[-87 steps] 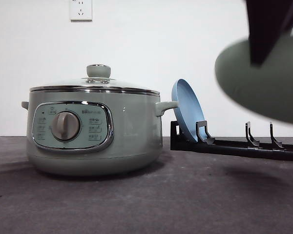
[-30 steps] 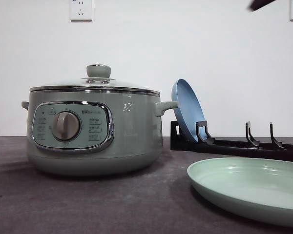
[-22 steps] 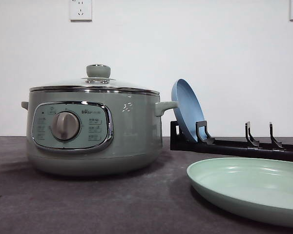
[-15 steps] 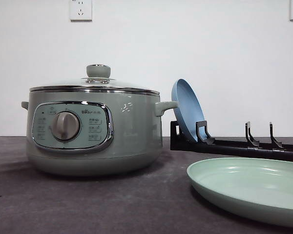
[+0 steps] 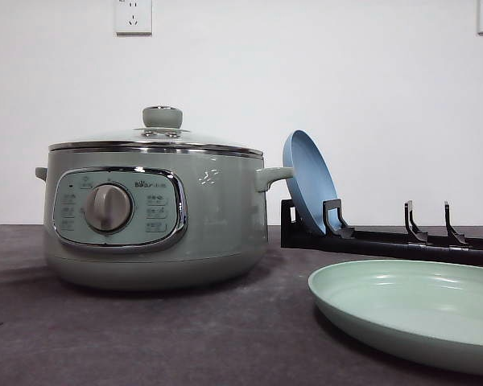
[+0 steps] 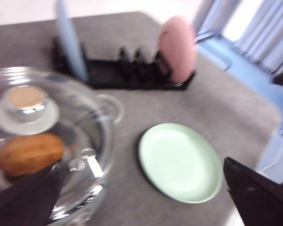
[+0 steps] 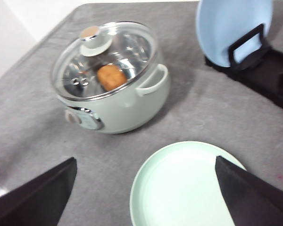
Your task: Transfer potato from steamer to green plate
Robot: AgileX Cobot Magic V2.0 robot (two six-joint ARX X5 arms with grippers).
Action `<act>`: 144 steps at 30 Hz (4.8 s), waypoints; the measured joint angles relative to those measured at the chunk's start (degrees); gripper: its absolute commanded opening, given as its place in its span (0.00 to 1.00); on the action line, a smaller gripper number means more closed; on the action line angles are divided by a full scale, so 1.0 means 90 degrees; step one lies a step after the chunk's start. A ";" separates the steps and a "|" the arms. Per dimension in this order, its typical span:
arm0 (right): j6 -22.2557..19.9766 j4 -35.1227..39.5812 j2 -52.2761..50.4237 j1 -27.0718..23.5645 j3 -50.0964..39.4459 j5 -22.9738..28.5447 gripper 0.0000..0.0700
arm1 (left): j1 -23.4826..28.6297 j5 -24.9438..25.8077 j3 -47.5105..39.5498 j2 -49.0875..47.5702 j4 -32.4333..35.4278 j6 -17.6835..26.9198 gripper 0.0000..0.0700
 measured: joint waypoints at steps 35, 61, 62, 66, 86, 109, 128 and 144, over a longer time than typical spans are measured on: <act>0.0073 0.0029 0.0000 0.0000 0.0000 -0.0085 0.82 | -0.0794 -0.3146 0.4925 0.5532 -0.2729 0.0491 1.00; -0.0168 0.0100 0.0000 0.0000 0.0000 -0.0085 0.82 | -0.0728 -0.3179 0.4929 0.5960 -0.2467 0.0650 0.55; -0.0169 0.0100 0.0000 0.0000 0.0000 -0.0085 0.82 | -0.0716 -0.3178 0.4929 0.5960 -0.2465 0.0653 0.54; -0.0169 0.0100 0.0000 0.0000 0.0000 -0.0085 0.82 | -0.0665 -0.3079 0.4929 0.5960 -0.2473 0.0655 0.54; -0.0169 0.0100 0.0000 0.0000 0.0000 -0.0085 0.82 | -0.0655 -0.2989 0.4934 0.6136 -0.2593 0.0791 0.40; -0.0169 0.0100 0.0000 0.0000 0.0000 -0.0073 0.82 | -0.0666 -0.2983 0.5745 0.6293 -0.3125 0.0825 0.01; -0.0213 0.0136 0.0000 0.0000 0.0000 -0.0073 0.82 | -0.0665 -0.3162 0.7221 0.6272 -0.4060 0.0645 0.01; -0.0215 0.0197 0.0000 0.0000 0.0000 -0.0051 0.82 | 0.0511 -0.3477 0.7226 0.5885 -0.4158 0.0648 0.01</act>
